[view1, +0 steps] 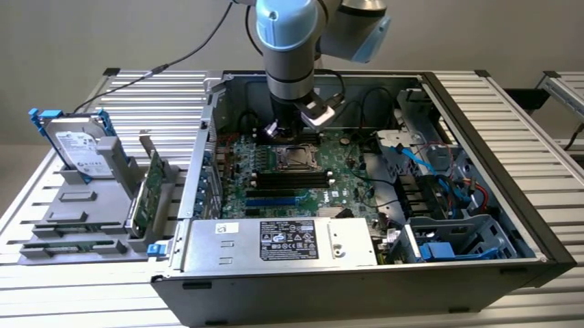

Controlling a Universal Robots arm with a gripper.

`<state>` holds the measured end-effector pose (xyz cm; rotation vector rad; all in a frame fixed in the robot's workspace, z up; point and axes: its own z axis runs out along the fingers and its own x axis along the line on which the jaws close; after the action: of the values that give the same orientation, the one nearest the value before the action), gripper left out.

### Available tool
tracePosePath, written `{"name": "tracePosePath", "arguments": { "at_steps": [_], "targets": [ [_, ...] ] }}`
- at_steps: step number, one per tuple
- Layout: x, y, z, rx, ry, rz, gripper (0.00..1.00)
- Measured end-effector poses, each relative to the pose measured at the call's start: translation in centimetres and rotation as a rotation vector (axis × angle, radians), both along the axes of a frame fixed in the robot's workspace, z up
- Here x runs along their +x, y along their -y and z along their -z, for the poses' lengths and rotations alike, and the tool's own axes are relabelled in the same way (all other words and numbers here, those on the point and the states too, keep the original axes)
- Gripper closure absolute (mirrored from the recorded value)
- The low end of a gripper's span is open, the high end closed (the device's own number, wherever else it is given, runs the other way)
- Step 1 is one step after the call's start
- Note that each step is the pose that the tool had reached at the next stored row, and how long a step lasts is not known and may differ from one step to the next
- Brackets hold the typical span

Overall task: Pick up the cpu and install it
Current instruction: 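Install the first cpu locking lever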

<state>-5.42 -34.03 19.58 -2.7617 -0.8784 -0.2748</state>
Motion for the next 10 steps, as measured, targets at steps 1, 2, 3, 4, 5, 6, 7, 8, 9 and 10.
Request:
{"name": "tracePosePath", "arguments": {
  "at_steps": [1,2,3,4,5,6,7,8,9,10],
  "targets": [
    [0.03,0.01,0.0,-0.0001,-0.0001,0.0,0.89],
    [0.06,0.01,0.0,0.0,-0.0002,0.001,0.89],
    [0.1,0.03,0.0,-0.0001,-0.0002,0.001,0.89],
    [0.14,0.04,0.0,-0.0001,-0.0003,0.001,0.89],
    [0.17,0.05,0.0,0.0,-0.0003,0.002,0.89],
    [0.2,0.06,0.0,0.0,-0.0003,0.002,0.89],
    [0.23,0.07,0.0,0.0,-0.0003,0.002,0.89],
    [0.26,0.08,0.0,0.0,-0.0003,0.002,0.89],
    [0.29,0.09,0.0,0.0,-0.0002,0.002,0.89],
    [0.31,0.09,0.0,0.0,-0.0003,0.002,0.89]
  ]
}}
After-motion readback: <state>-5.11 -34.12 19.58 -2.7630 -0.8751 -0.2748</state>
